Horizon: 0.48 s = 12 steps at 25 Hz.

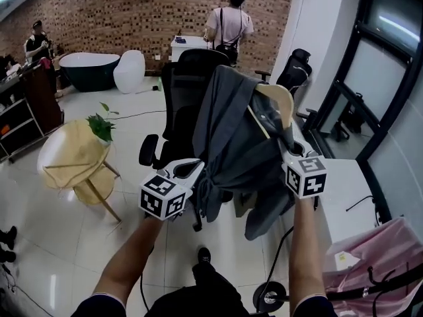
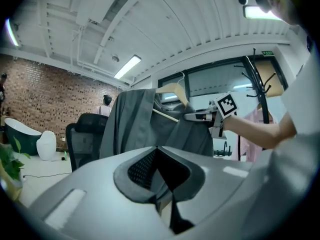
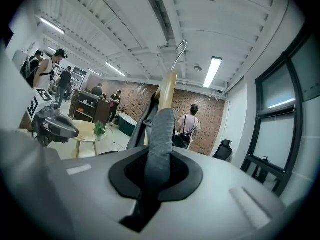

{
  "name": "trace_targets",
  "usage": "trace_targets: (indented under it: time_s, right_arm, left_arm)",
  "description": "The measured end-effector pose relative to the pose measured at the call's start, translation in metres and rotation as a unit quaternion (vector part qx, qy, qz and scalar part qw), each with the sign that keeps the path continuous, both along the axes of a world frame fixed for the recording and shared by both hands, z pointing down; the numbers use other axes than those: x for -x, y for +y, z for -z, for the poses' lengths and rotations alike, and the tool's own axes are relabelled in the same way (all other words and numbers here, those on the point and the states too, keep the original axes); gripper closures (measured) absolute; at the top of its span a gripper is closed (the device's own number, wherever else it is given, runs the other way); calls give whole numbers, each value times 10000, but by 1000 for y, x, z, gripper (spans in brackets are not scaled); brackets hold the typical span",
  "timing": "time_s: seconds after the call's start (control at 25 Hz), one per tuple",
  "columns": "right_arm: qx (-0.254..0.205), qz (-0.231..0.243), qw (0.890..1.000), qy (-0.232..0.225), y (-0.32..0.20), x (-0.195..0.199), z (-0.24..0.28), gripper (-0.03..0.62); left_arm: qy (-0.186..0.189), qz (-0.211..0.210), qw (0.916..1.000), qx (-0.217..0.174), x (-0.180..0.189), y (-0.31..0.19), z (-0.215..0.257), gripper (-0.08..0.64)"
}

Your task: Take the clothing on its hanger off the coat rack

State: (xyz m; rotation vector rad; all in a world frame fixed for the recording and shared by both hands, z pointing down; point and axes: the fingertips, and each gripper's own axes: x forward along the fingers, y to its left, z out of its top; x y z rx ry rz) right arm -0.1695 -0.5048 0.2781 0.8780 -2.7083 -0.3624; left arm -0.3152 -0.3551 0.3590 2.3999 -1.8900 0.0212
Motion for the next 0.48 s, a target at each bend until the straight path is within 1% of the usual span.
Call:
trace_targets:
  time_s: [0.24, 0.48]
  right_arm:
    - [111, 302, 9995, -28, -69, 62, -11, 574]
    - [205, 668, 9973, -203, -136, 122, -6, 574]
  left_arm:
    - [41, 224, 9997, 114, 41, -64, -4, 548]
    - [150, 597, 9979, 215, 88, -124, -13, 548]
